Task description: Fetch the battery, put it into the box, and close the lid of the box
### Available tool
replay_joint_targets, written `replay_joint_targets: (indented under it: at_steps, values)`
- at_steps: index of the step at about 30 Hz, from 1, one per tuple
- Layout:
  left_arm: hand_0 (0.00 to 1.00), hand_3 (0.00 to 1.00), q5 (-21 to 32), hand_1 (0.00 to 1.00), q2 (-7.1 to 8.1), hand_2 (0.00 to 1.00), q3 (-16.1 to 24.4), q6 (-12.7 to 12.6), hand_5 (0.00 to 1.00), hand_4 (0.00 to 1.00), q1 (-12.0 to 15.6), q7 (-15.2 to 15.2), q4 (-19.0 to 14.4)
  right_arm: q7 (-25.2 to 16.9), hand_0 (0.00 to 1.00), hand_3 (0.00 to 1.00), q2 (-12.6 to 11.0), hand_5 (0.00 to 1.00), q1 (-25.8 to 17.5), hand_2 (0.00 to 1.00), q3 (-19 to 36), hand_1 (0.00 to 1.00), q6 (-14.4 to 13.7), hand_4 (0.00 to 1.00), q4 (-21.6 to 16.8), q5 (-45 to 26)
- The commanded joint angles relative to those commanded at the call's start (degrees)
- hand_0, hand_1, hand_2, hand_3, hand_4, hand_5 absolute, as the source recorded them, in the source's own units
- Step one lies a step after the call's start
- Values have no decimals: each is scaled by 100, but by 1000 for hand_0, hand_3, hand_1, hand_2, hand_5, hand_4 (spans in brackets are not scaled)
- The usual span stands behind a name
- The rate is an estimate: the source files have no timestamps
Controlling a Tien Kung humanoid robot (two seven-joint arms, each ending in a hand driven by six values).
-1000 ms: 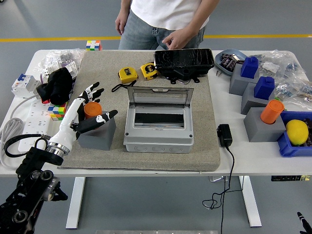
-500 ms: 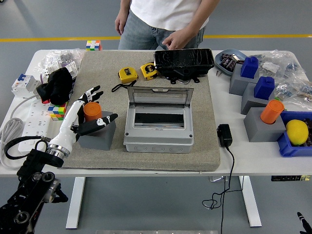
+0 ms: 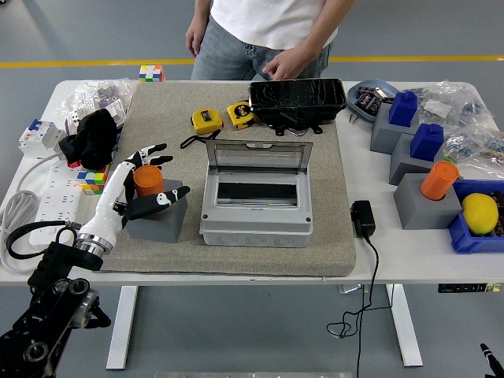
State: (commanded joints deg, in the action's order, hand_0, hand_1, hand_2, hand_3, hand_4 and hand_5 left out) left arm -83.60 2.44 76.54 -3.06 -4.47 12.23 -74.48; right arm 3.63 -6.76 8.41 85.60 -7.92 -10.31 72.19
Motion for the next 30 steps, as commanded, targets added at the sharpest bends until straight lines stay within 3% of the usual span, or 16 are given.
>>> replay_joint_targets:
  at_steps: [5,6,11,12,17,18,23,24,29,30]
  values:
    - [655,753,14,757,-2,686,-19,-30,119,998,4,4,17,4,790,794,-7,998,-3,747,10,736,0,998,0,9]
    - [560,698,19,686,-4,613,-26,-45,89,998,3,9,18,5,790,794,-7,998,-4,747,13,736,0,998,0,10]
    - [560,698,30,686,-3,613,-62,-98,89,998,-14,19,30,0,790,794,-5,998,5,747,17,736,1,998,0,8]
    - [440,605,37,581,-5,514,-65,-109,87,998,-18,23,37,-1,790,794,-5,998,9,747,15,736,1,998,0,4]
    - [440,605,75,581,-5,514,-77,-151,87,998,-34,34,49,-2,790,794,-5,998,18,747,22,736,1,998,0,6]
    - [326,463,86,450,-3,392,-83,-156,63,998,-41,35,54,-1,790,794,-5,998,19,747,27,736,1,998,0,8]
    - [326,463,205,450,-2,392,-119,-193,63,998,-76,83,116,-6,790,794,-2,998,19,747,25,736,3,998,0,4]
    - [279,380,241,366,-2,345,-126,-196,63,998,-92,90,147,-7,790,794,-2,998,20,747,22,736,4,998,0,2]
    - [279,380,321,366,-12,345,-141,-222,63,998,-147,116,230,-9,790,794,-3,998,32,747,21,736,3,998,0,-4]
    - [251,307,323,300,-16,281,-145,-231,41,998,-154,118,236,-6,790,794,-4,998,32,747,24,736,4,998,0,-3]
